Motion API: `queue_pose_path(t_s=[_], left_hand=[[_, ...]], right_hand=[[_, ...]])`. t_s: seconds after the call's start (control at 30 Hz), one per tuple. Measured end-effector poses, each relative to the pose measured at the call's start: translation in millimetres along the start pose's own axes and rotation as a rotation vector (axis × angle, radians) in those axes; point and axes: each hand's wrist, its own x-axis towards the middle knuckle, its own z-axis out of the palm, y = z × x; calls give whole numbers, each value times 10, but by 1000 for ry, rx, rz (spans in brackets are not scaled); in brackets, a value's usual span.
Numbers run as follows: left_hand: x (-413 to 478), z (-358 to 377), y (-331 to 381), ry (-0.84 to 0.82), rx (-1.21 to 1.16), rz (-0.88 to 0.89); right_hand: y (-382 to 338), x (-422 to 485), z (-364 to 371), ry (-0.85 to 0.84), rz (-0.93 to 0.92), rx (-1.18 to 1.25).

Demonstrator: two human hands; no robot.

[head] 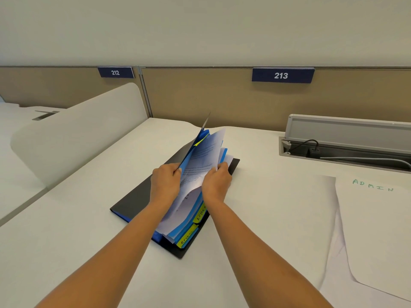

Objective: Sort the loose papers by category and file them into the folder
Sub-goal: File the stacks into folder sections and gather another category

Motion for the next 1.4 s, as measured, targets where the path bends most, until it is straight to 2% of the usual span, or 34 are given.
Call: queue_pose_path(t_s=[0.13, 0.4, 0.5, 0.6, 0.7, 0.87, 1.1, 1.27, 1.4], left_hand=[[-14, 4, 17, -18, 13, -2], [-102, 64, 30, -9, 106, 18], [-114, 116, 26, 5, 144, 28], [-128, 179, -7, 2, 154, 28], [-150, 245, -19, 8, 161, 25], [-196, 285, -12, 16, 179, 14], [-132, 209, 4, 29, 217, 30], [-119, 207, 3, 23, 204, 21], [-120, 206, 23, 23, 199, 17]], right_hand=[[81, -81, 91, -103, -1, -96], [128, -22, 148, -307, 120, -56], [158, -90, 133, -229, 114, -55], [210, -169, 100, -135, 19, -128], [297, -167, 85, -118, -16, -152], [328, -100, 114, -155, 99, -60], [260, 32, 105, 7, 196, 144], [290, -62, 92, 122, 92, 178], [349, -150, 133, 86, 31, 108]])
